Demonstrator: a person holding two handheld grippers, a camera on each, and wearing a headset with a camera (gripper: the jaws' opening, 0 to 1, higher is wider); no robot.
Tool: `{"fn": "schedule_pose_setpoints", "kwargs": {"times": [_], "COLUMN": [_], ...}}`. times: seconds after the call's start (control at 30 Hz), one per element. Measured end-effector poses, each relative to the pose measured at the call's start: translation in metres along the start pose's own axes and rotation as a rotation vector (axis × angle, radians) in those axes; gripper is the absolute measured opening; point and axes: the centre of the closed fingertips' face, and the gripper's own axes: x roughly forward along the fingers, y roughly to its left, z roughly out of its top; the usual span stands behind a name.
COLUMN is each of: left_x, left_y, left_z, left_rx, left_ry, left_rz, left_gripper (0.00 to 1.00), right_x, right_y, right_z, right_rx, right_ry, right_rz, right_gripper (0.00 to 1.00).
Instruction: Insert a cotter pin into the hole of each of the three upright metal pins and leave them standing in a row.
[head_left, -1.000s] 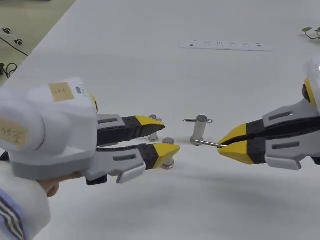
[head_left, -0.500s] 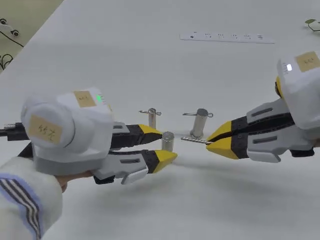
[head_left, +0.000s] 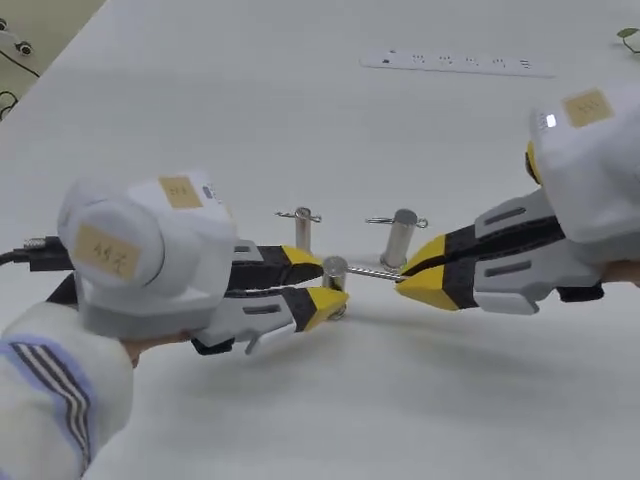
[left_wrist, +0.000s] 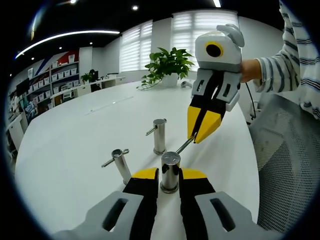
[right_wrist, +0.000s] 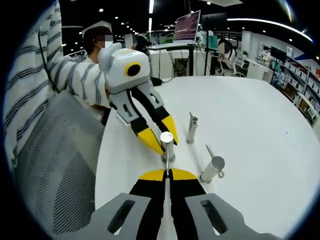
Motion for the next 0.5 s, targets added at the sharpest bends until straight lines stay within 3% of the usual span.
{"fn": "schedule_pose_setpoints", "kwargs": {"times": [0.13, 0.5], "left_x": [0.0004, -0.0003], "left_y": [-0.0017, -0.0028], "left_z": [0.0002, -0.0015], "left_rx": [0.022, -0.012], "left_ry": [0.002, -0.007], "left_rz": [-0.013, -0.006], "left_gripper": [0.12, 0.11], "right_x": [0.0007, 0.0063], "right_y": [-0.0004, -0.0016], "right_z": [-0.0002, -0.0041], "right_rx": [-0.006, -0.04], "right_ry": [0.013, 0.042], "right_rz": [0.004, 0.009], "right_gripper": [0.03, 0.03]}}
